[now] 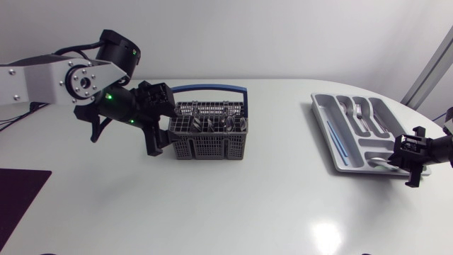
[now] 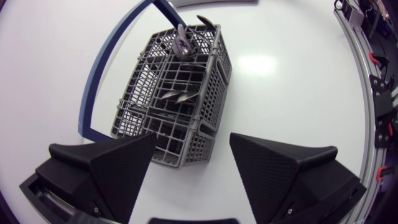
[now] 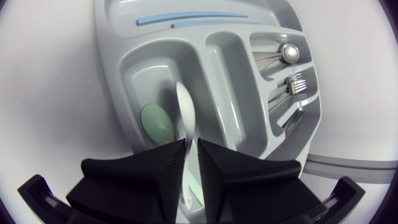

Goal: Unload the cutlery basket into the drawer organizer.

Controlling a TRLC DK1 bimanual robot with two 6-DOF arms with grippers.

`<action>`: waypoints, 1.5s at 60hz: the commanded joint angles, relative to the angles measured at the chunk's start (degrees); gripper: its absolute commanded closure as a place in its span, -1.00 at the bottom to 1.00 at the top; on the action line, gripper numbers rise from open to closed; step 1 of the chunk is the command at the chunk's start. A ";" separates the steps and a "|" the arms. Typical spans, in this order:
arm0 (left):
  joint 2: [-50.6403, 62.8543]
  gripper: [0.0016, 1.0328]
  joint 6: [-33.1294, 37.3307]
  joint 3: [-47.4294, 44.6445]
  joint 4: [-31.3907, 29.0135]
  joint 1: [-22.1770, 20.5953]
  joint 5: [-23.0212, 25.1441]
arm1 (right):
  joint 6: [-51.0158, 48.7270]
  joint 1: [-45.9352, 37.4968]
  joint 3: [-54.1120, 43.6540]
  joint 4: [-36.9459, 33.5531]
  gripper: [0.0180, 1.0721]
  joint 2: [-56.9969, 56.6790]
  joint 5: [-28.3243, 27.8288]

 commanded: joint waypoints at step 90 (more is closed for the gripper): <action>1.02 0.44 23.16 -11.80 28.56 -2.84 -0.38 | 45.06 47.23 -16.80 -1.64 0.03 -26.97 0.25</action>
